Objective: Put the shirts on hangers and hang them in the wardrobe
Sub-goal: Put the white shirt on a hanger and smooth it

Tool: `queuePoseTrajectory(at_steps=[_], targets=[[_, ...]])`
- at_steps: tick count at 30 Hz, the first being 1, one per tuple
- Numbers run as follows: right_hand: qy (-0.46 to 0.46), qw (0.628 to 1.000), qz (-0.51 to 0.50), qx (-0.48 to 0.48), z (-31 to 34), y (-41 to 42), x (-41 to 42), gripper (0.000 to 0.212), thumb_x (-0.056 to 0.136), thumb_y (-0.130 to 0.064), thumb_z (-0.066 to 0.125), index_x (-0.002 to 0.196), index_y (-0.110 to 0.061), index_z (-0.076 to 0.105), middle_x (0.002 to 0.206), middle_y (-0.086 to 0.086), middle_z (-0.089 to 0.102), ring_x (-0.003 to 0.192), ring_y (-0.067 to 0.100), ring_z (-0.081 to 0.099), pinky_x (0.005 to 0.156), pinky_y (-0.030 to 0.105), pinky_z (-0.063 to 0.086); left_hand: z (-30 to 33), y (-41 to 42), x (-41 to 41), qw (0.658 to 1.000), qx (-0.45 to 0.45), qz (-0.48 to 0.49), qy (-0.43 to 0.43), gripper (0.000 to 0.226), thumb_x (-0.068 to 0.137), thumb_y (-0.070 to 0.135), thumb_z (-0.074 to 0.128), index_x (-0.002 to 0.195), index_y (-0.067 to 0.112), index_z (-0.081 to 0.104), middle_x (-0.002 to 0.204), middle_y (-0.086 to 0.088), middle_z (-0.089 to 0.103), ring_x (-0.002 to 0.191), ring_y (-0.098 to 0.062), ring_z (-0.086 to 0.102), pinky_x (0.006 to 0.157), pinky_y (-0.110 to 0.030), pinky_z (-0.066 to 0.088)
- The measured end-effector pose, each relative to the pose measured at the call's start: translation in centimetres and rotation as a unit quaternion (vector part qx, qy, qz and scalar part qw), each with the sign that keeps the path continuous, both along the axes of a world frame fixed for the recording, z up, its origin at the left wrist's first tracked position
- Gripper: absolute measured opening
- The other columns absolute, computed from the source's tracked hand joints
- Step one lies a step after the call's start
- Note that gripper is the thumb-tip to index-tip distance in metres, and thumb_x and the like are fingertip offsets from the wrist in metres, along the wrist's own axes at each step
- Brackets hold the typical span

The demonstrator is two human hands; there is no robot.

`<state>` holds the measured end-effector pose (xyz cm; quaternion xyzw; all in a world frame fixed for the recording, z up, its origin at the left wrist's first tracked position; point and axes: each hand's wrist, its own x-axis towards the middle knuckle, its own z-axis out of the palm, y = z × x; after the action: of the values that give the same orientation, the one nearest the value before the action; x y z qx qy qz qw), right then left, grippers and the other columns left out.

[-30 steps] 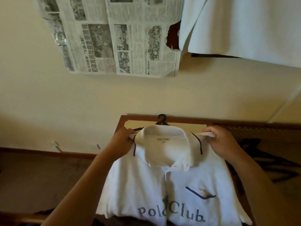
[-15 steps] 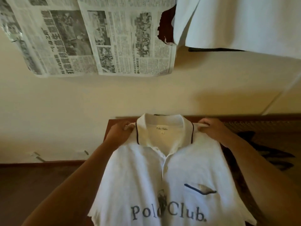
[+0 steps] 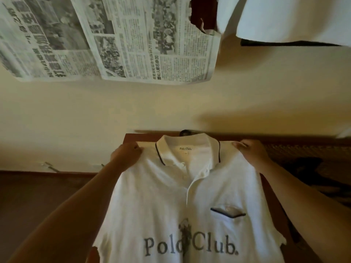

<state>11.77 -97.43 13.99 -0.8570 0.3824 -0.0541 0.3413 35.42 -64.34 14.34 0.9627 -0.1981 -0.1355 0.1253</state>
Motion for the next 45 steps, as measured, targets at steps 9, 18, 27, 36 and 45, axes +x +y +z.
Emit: queuePoseTrajectory(at_steps=[9, 18, 27, 36, 45], targets=[[0.085, 0.996, 0.002, 0.019, -3.2, -2.1, 3.3, 0.012, 0.09, -0.01, 0.062, 0.079, -0.008, 0.067, 0.078, 0.012, 0.06, 0.082, 0.03, 0.061, 0.063, 0.027, 0.037, -4.6, -1.2, 3.2, 0.997, -0.066, -0.01, 0.046, 0.016, 0.093, 0.021, 0.053, 0.099, 0.014, 0.065, 0.104, -0.008, 0.064, 0.098, -0.028, 0.059, 0.073, -0.026, 0.04], [0.251, 0.959, 0.037, -0.124, -7.2, 0.5, 4.4, 0.034, 0.095, -0.027, 0.05, 0.124, -0.01, 0.057, 0.127, 0.016, 0.051, 0.116, 0.035, 0.051, 0.092, 0.041, 0.049, -7.1, -2.9, -1.4, 0.998, -0.026, 0.012, -0.047, 0.029, 0.091, 0.024, 0.056, 0.119, 0.016, 0.061, 0.126, -0.004, 0.055, 0.123, -0.025, 0.041, 0.1, -0.039, 0.035], [0.147, 0.98, 0.13, -0.035, -7.6, 5.6, 12.1, 0.033, 0.098, -0.026, 0.044, 0.12, -0.003, 0.055, 0.123, 0.018, 0.053, 0.115, 0.035, 0.051, 0.091, 0.043, 0.045, -8.0, -8.8, -5.9, 0.97, -0.133, 0.148, 0.141, 0.039, 0.091, 0.033, 0.056, 0.116, 0.004, 0.049, 0.112, -0.013, 0.064, 0.101, -0.029, 0.062, 0.078, -0.036, 0.051], [0.175, 0.98, 0.086, 0.025, -8.1, 6.2, 15.7, 0.033, 0.096, -0.04, 0.048, 0.096, -0.01, 0.062, 0.086, 0.006, 0.058, 0.09, 0.029, 0.059, 0.062, 0.03, 0.038, -8.5, -10.2, -4.8, 0.964, -0.094, 0.182, 0.17, 0.054, 0.086, 0.043, 0.064, 0.122, 0.008, 0.046, 0.114, -0.008, 0.062, 0.103, -0.024, 0.061, 0.081, -0.034, 0.051], [0.158, 0.976, 0.13, 0.08, -4.6, 5.1, 14.9, 0.027, 0.091, -0.005, 0.052, 0.113, -0.006, 0.067, 0.111, 0.013, 0.066, 0.104, 0.029, 0.06, 0.085, 0.034, 0.05, -7.4, -11.1, -4.3, 0.955, -0.085, 0.221, 0.177, 0.042, 0.093, 0.042, 0.05, 0.121, 0.009, 0.047, 0.113, -0.006, 0.062, 0.097, -0.021, 0.058, 0.075, -0.034, 0.043]])
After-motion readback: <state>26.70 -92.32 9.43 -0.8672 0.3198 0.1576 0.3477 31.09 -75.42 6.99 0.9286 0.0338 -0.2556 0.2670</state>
